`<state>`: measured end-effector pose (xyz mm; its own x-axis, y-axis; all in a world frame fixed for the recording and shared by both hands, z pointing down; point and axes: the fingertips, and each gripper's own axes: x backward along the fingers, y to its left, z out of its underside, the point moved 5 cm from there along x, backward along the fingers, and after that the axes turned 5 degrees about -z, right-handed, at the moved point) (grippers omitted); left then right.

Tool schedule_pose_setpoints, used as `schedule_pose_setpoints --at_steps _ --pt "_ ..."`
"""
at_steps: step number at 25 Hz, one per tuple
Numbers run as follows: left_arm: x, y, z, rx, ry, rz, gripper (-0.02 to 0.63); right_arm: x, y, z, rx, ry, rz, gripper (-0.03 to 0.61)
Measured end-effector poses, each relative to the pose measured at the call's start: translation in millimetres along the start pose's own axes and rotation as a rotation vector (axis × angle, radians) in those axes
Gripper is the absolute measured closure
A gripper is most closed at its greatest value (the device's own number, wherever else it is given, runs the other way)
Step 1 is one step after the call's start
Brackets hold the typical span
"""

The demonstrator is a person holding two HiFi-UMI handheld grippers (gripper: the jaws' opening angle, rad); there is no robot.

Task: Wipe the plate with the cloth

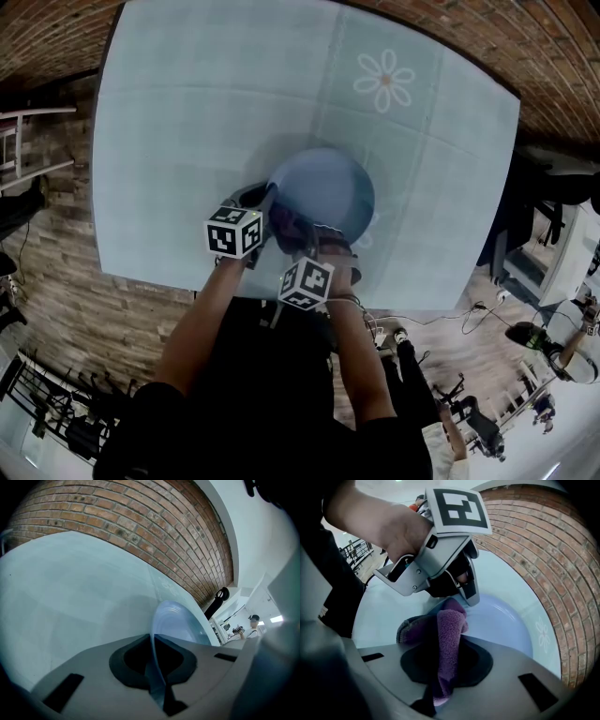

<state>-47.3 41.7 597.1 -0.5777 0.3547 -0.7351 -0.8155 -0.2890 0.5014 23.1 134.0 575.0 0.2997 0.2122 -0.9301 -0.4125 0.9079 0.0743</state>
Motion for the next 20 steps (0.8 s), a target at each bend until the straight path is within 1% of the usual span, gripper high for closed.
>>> schedule_pose_setpoints --at_steps 3,10,20 --pt "0 0 0 0.0 0.0 0.001 0.571 0 -2 -1 0.007 0.0 0.004 0.517" --pt "1 0 0 0.002 0.003 0.004 0.571 -2 -13 -4 -0.01 -0.006 0.015 0.517" --pt "1 -1 1 0.003 0.003 0.004 0.571 -4 -32 -5 0.026 0.01 0.03 0.517"
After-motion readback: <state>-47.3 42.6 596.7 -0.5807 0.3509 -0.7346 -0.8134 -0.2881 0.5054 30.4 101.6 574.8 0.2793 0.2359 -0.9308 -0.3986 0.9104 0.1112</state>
